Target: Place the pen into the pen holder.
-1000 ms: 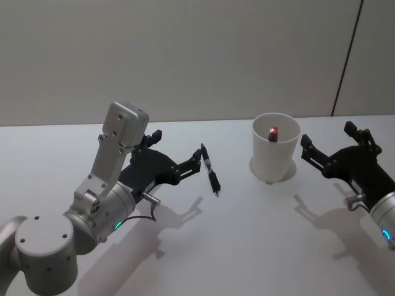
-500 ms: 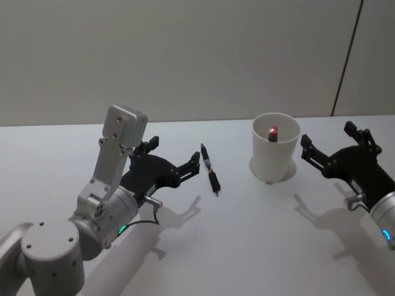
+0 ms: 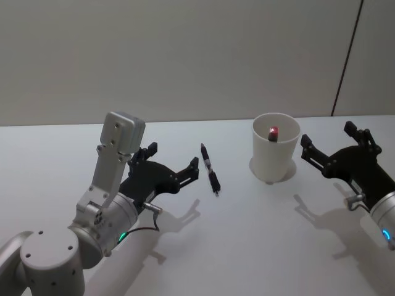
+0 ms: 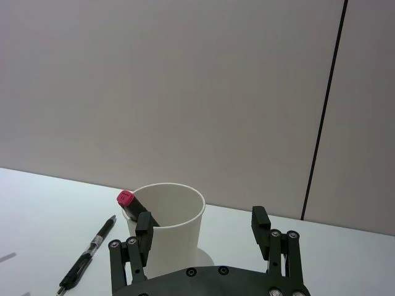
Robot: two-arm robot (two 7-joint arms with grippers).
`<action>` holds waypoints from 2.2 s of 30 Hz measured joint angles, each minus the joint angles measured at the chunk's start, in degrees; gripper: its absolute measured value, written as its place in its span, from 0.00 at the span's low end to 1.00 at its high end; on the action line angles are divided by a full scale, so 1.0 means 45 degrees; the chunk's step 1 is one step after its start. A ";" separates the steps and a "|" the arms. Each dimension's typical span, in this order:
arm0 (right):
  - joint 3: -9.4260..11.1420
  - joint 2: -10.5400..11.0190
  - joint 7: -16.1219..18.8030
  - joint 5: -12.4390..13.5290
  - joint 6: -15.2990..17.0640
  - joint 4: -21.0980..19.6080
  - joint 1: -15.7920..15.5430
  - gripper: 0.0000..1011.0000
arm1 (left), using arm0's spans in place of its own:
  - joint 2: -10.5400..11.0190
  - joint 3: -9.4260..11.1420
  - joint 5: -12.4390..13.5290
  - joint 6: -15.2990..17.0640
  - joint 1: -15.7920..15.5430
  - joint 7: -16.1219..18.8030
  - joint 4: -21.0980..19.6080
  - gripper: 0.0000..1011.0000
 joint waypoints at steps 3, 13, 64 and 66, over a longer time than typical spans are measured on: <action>0.0000 0.0000 0.0000 0.0000 0.0000 0.0000 0.0000 0.99 | 0.0001 0.0018 0.0044 -0.0014 0.0033 -0.0092 -0.0018 0.99; 0.0000 0.0001 0.0000 0.0000 0.0000 0.0000 0.0000 0.99 | -0.0140 0.0165 0.0397 -0.0040 0.0005 -0.0794 0.0000 0.99; 0.0000 0.0000 0.0000 0.0000 0.0000 0.0000 0.0000 0.99 | -0.2560 0.0403 0.0201 0.1344 -0.2099 -0.1032 0.3251 0.99; 0.0000 0.0000 0.0000 0.0000 0.0000 0.0001 0.0000 0.99 | -0.2618 0.0403 0.0192 0.1354 -0.2151 -0.1000 0.3364 0.99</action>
